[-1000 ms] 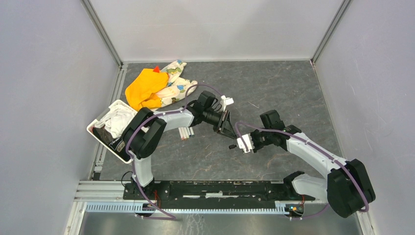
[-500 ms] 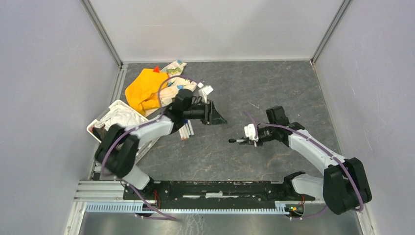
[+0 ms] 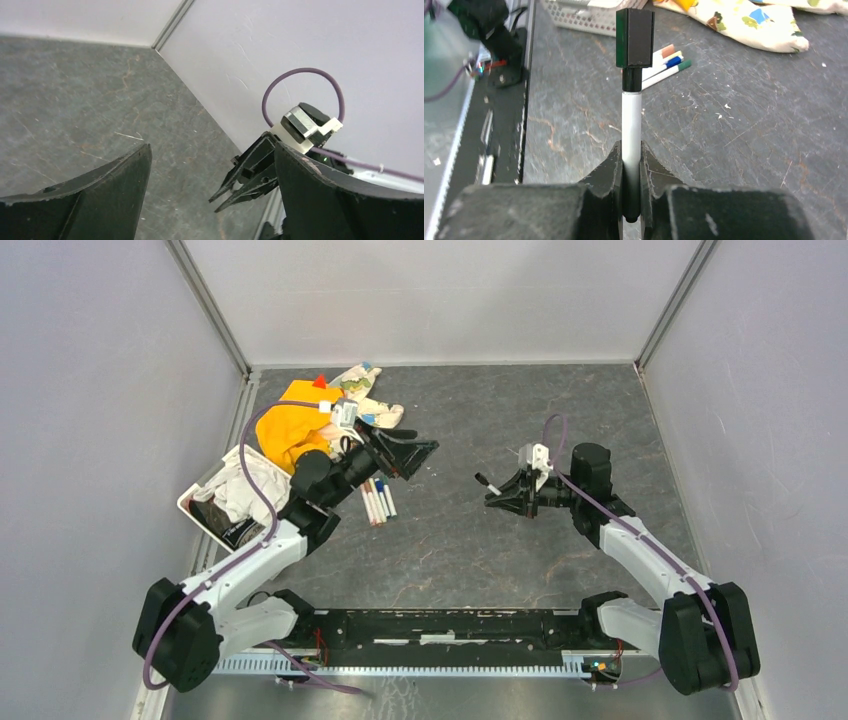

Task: Insert the pens into the pen caps
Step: Press the pen cap onto the pen.

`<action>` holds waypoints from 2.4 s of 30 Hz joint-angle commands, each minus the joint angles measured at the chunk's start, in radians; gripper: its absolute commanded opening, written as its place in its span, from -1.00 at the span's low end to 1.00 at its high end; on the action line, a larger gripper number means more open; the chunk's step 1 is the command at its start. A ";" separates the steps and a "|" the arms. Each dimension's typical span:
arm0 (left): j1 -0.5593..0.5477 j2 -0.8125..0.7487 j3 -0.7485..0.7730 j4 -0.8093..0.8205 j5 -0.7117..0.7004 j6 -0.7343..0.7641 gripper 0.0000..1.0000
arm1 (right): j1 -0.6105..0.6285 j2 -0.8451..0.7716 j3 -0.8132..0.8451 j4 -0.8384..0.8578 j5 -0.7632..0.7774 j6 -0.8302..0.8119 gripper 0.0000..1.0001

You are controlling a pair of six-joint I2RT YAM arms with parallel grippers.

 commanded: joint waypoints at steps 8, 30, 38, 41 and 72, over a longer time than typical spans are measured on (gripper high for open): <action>-0.238 0.095 0.115 0.040 -0.228 0.070 0.89 | -0.004 0.022 -0.042 0.375 0.102 0.605 -1.00; -0.241 0.360 0.247 0.158 -0.085 0.028 0.33 | -0.004 0.010 -0.058 0.419 0.085 0.638 -1.00; -0.243 0.377 0.251 0.156 -0.067 0.020 0.10 | -0.005 0.015 -0.061 0.432 0.081 0.651 -1.00; -0.243 0.386 0.258 0.160 -0.054 0.013 0.00 | -0.004 0.016 -0.061 0.433 0.083 0.651 -1.00; -0.338 0.495 0.152 0.113 0.337 0.062 -0.96 | -0.028 0.174 -0.048 1.264 -0.014 1.166 -1.00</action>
